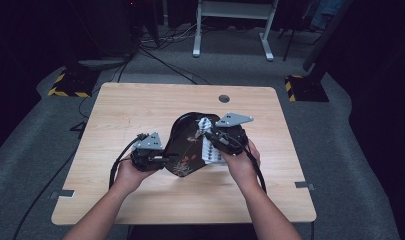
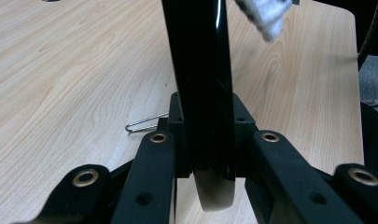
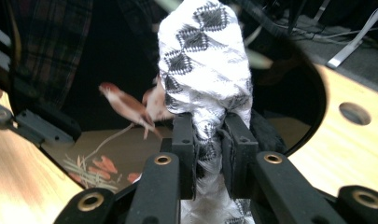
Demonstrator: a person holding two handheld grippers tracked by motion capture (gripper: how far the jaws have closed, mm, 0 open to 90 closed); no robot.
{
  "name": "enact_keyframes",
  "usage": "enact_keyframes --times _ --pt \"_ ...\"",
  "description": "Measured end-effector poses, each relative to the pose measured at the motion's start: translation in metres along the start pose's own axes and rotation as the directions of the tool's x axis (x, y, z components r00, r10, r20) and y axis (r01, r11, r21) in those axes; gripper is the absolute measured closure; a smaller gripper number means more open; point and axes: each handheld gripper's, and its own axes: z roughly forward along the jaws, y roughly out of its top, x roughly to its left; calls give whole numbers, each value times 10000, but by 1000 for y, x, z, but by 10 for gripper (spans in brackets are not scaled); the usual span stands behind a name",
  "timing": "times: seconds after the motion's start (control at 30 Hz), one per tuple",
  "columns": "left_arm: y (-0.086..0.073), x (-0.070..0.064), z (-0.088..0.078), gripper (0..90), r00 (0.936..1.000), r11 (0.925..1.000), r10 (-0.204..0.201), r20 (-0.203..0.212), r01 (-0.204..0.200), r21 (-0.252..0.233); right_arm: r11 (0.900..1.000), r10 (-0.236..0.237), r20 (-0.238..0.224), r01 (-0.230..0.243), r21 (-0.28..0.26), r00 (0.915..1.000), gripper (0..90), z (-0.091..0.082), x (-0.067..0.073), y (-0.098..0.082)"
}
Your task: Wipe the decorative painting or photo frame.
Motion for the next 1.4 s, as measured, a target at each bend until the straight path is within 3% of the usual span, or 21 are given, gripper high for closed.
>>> enact_keyframes --times 0.17,0.27,0.43,0.53,0.9,1.27,1.4 --pt "0 0 0 780 10000 10000 -2 17 2 34 10000 -89 119 89 3 9999 777 -3 0 2" --pt "1 0 0 780 10000 10000 -3 15 3 40 9989 17 306 -2 -477 9995 778 -14 -6 16" --pt "1 -1 0 780 10000 10000 21 9 -21 51 9980 45 359 -23 -624 9993 778 -21 -10 26" --pt "1 -1 0 779 10000 10000 21 0 -21 90 9981 58 353 -37 -608 9994 777 -19 -11 24" --pt "2 0 1 777 10000 9998 8 64 -9 184 9996 150 96 -152 249 9998 777 0 -7 -4" --pt "2 0 1 777 10000 9998 31 42 -32 189 9993 91 478 -74 -353 9988 776 -20 -17 26" --pt "2 0 1 777 10000 9998 72 31 -73 205 9991 239 440 -223 -371 9987 776 -18 -18 21"
